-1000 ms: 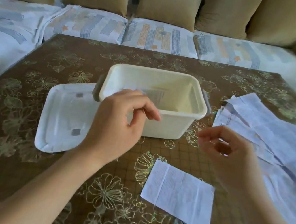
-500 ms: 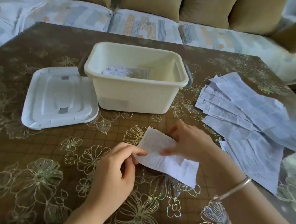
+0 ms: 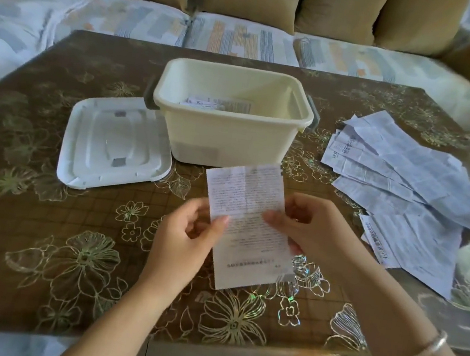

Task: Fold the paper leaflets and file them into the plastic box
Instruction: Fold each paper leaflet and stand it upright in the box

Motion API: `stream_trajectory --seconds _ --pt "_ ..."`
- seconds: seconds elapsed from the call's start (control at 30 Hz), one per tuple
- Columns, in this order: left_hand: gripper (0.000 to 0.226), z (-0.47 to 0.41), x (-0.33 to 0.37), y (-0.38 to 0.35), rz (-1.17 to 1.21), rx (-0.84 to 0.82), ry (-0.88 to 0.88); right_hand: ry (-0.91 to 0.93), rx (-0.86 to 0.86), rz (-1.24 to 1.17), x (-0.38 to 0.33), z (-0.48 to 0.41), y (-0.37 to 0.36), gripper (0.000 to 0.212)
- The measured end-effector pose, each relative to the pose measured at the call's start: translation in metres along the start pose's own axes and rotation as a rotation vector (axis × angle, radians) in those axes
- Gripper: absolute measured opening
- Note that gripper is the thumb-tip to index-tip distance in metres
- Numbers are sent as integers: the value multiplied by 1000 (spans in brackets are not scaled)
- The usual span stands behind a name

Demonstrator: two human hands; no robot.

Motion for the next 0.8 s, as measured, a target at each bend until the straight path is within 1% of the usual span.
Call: stream_trajectory --seconds 0.03,0.07,0.17,0.33,0.4,0.47,0.57,0.63,0.7,0.73,0.8 --pt "15 0 0 2 6 -23 17 -20 -9 -19 4 3 -4 21" --pt "9 -1 0 4 9 -45 28 -37 -19 -38 9 5 -7 22" --pt "8 -1 0 8 -7 -118 49 -77 -66 -104 18 11 -19 24" --pt "10 -3 -10 10 -81 -219 96 -105 -85 -148 26 15 -30 23" --pt "11 -4 -8 12 -72 -214 91 -96 -85 -182 25 15 -32 21" --pt "10 -5 -2 18 -27 -158 73 -32 -43 -195 17 14 -27 17" --pt "11 -5 21 30 93 -72 -32 206 82 -244 -12 18 -13 6" --pt "15 -3 37 36 144 -46 -116 334 143 -260 -25 23 -6 8" --pt "17 -1 41 37 56 -51 -168 361 138 -248 -22 26 -6 13" --pt "15 1 38 34 -33 -67 -178 353 130 -195 -16 26 -9 14" --pt "13 5 24 29 -225 -93 -173 328 118 -3 1 27 -14 13"
Point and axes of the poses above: each hand's wrist, its own z-axis away from the middle knuckle, its own y-axis out of the back of the hand, x = y × z, the point moved 10 cm from there along -z, towards the middle knuckle, and after that the axes turned 2 degrees about -z, right-handed, at the moved point
